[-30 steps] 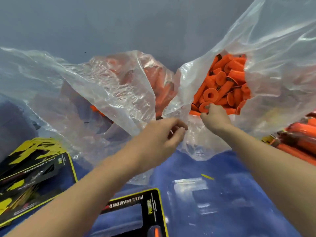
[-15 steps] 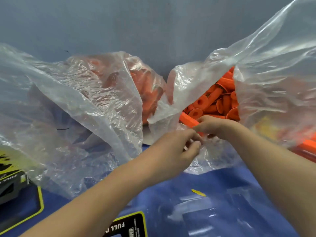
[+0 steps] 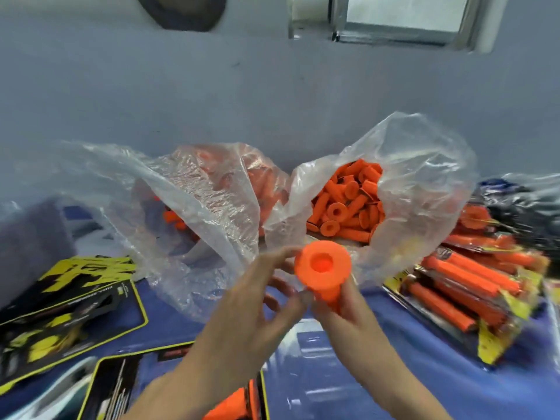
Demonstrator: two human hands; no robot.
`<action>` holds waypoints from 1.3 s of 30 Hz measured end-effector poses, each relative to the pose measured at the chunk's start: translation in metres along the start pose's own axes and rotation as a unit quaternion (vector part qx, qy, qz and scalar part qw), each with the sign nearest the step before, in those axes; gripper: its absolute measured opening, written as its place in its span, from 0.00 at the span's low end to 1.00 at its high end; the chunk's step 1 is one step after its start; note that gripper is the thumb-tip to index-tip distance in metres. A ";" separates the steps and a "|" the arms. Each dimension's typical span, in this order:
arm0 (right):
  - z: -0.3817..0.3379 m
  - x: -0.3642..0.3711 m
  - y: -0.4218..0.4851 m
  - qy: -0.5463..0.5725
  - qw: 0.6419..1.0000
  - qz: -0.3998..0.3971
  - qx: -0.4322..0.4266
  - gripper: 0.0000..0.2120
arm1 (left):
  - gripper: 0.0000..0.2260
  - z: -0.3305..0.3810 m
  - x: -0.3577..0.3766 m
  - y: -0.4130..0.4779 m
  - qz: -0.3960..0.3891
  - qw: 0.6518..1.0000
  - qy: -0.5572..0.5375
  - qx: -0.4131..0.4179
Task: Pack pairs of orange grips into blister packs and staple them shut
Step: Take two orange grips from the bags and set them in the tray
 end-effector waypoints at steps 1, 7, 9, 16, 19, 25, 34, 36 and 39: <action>-0.003 0.005 -0.008 -0.010 1.000 0.001 -0.014 0.24 | 0.19 0.010 -0.002 -0.009 0.008 1.000 0.016 0.018; -0.007 0.023 -0.031 -0.010 0.999 0.011 -0.047 0.17 | 0.12 0.046 -0.017 -0.038 0.053 0.972 0.184 0.133; -0.005 0.028 -0.033 -0.027 0.999 -0.003 -0.045 0.16 | 0.10 0.047 -0.018 -0.044 0.060 0.961 0.225 0.149; 0.002 0.051 -0.029 0.023 0.998 -0.064 -0.009 0.13 | 0.06 0.041 -0.028 -0.052 0.078 0.957 0.224 0.165; 0.001 0.060 -0.031 0.089 0.993 -0.078 0.012 0.16 | 0.05 0.038 -0.030 -0.052 0.071 0.965 0.207 0.143; 0.009 0.073 -0.033 0.128 0.982 -0.121 0.069 0.19 | 0.06 0.034 -0.033 -0.052 0.070 0.972 0.189 0.119; 0.020 0.079 -0.033 0.089 0.981 -0.135 0.108 0.15 | 0.06 0.032 -0.037 -0.052 0.079 0.973 0.193 0.101; 0.017 0.078 -0.032 0.082 0.982 -0.124 0.116 0.15 | 0.08 0.025 -0.041 -0.055 0.061 0.978 0.189 0.065; 0.026 0.062 -0.028 0.080 0.984 -0.057 0.149 0.11 | 0.10 -0.005 -0.055 -0.072 0.000 0.974 0.223 -0.026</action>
Point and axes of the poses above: each hand's wrist, its own y-axis towards the middle knuckle, its own x-axis out of the palm, z = x × y, the point moved 7 cm from there along y, towards the middle knuckle
